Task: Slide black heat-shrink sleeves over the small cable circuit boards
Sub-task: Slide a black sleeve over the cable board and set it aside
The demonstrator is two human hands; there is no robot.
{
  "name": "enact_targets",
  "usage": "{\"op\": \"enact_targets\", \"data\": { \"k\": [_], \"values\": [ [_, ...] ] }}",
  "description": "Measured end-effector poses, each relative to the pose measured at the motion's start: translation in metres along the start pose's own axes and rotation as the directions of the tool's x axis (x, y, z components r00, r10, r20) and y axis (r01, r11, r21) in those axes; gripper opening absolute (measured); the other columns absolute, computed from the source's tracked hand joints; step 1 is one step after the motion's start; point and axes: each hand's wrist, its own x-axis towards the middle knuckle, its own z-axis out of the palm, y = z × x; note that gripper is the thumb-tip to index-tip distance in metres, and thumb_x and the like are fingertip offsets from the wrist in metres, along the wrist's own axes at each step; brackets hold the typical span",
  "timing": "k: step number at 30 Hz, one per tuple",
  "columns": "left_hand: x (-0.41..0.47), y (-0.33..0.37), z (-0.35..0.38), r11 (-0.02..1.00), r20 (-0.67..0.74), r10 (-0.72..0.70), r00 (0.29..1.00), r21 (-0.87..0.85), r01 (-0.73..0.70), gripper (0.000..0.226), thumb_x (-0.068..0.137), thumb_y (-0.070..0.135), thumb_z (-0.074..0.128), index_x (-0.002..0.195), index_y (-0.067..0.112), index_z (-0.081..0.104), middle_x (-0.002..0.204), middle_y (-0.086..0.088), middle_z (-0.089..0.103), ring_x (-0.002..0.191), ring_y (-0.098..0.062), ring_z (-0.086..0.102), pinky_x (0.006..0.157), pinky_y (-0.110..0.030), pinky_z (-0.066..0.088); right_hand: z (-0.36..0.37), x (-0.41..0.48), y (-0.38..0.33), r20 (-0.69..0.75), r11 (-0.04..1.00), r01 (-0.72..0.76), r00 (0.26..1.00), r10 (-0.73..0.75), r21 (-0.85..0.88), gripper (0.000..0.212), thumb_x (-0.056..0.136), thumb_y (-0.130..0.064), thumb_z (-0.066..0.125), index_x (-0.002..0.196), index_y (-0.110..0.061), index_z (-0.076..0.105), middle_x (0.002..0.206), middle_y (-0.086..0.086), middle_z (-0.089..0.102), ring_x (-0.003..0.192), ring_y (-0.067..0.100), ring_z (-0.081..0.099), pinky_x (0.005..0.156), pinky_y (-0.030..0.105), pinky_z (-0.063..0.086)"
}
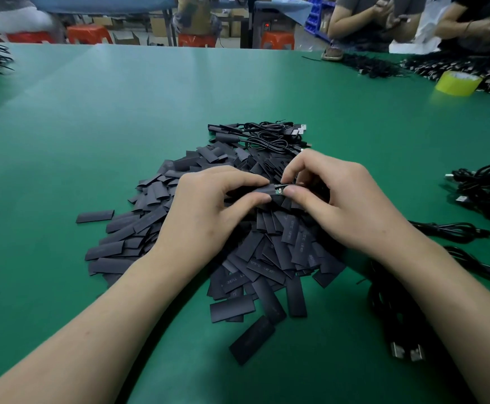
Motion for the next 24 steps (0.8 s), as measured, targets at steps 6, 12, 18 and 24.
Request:
{"op": "enact_targets", "data": {
  "k": [6, 12, 18, 24],
  "values": [
    [-0.0001, 0.0028, -0.0003, 0.99, 0.004, -0.099, 0.995, -0.098, 0.099, 0.019, 0.085, 0.024, 0.083, 0.103, 0.024, 0.081, 0.096, 0.011, 0.077, 0.091, -0.007, 0.071, 0.083, -0.03, 0.056, -0.0005, 0.0001, -0.0005, -0.074, 0.994, 0.085, 0.993, -0.09, -0.063, 0.007, 0.092, -0.025, 0.068, 0.098, -0.026, 0.067, 0.089, -0.007, 0.065, 0.082, 0.019, 0.062, 0.074, 0.045, 0.052],
    [-0.0007, 0.0007, 0.0019, 0.973, 0.031, -0.167, 0.985, -0.158, 0.17, 0.016, 0.084, 0.028, 0.083, 0.1, 0.03, 0.081, 0.092, 0.016, 0.077, 0.088, -0.012, 0.072, 0.083, -0.037, 0.057, -0.0028, -0.0004, -0.001, -0.085, 0.982, 0.139, 0.985, -0.151, -0.125, 0.006, 0.093, -0.024, 0.069, 0.099, -0.023, 0.07, 0.089, -0.008, 0.061, 0.078, 0.023, 0.06, 0.068, 0.044, 0.053],
    [-0.0001, -0.0009, 0.003, 0.947, 0.079, -0.205, 0.976, -0.236, 0.218, 0.008, 0.088, 0.03, 0.08, 0.095, 0.033, 0.081, 0.088, 0.02, 0.077, 0.084, -0.004, 0.073, 0.083, -0.033, 0.059, -0.0057, -0.001, -0.0014, -0.067, 0.965, 0.164, 0.981, -0.181, -0.206, 0.002, 0.095, -0.023, 0.069, 0.097, -0.022, 0.07, 0.09, -0.006, 0.062, 0.075, 0.025, 0.059, 0.063, 0.042, 0.052],
    [0.0016, -0.0035, 0.0015, 0.952, 0.124, -0.197, 0.973, -0.214, 0.22, 0.018, 0.085, 0.031, 0.082, 0.102, 0.034, 0.08, 0.095, 0.02, 0.077, 0.091, 0.0, 0.071, 0.089, -0.034, 0.057, -0.006, -0.0012, -0.0021, -0.071, 0.964, 0.187, 0.977, -0.203, -0.187, 0.005, 0.096, -0.025, 0.066, 0.098, -0.023, 0.07, 0.09, -0.007, 0.061, 0.075, 0.024, 0.059, 0.063, 0.042, 0.052]
  ]
}}
